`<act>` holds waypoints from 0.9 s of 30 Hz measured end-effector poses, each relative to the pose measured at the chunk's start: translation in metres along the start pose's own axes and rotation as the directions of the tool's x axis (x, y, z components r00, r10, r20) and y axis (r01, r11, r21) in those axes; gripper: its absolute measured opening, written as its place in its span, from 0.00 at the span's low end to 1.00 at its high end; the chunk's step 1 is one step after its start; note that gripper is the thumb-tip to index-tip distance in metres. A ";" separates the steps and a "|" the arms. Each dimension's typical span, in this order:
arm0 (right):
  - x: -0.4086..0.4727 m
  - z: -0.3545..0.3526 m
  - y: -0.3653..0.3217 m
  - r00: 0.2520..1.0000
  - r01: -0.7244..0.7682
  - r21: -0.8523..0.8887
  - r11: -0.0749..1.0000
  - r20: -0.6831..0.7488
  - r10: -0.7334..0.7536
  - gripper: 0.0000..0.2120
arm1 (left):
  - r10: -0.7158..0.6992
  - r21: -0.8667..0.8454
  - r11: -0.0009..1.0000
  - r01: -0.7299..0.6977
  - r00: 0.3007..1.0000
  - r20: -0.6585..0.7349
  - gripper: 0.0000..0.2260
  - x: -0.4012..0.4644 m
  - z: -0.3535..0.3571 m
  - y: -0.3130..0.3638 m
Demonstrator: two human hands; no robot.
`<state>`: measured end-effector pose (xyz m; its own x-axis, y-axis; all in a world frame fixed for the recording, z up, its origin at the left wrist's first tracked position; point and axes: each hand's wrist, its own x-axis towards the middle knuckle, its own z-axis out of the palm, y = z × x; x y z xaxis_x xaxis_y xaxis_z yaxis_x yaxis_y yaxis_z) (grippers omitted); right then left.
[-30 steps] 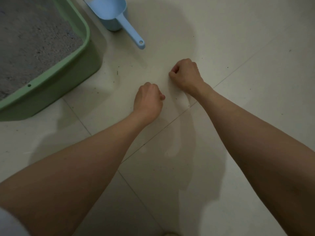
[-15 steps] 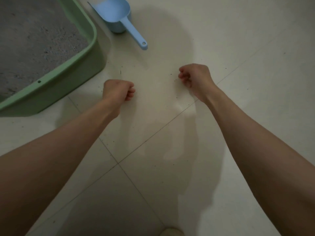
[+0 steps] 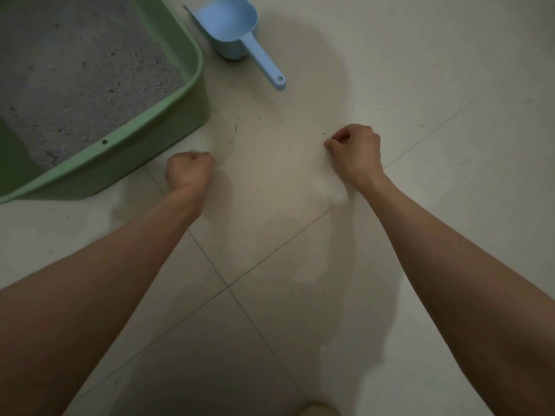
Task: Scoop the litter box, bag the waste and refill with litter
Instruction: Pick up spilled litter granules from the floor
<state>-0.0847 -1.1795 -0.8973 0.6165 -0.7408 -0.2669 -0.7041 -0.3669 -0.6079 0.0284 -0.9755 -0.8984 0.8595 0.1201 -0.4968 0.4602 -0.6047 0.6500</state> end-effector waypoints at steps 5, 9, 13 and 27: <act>-0.002 0.000 -0.004 0.999 0.021 -0.086 0.996 0.028 -0.019 0.11 | 0.081 -0.006 0.997 -0.082 0.994 -0.079 0.08 0.004 -0.008 -0.004; -0.003 0.000 -0.004 0.997 0.061 -0.190 0.980 0.062 -0.050 0.13 | 0.139 0.024 0.990 -0.139 0.990 0.009 0.13 0.010 -0.010 -0.007; 0.003 -0.006 -0.009 0.989 -0.144 0.330 0.933 0.060 0.132 0.11 | 0.181 0.084 0.980 -0.183 0.983 0.031 0.13 0.014 -0.006 -0.008; 0.015 0.000 -0.016 0.977 -0.211 0.408 0.888 0.107 0.183 0.09 | 0.356 0.247 0.905 -0.345 0.935 0.003 0.10 0.009 0.015 0.006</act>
<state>-0.0643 -1.1844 -0.8914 0.5110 -0.7312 -0.4519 -0.6119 0.0597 -0.7887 0.0355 -0.9901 -0.9076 0.9662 -0.1053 -0.2351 0.0651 -0.7832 0.6183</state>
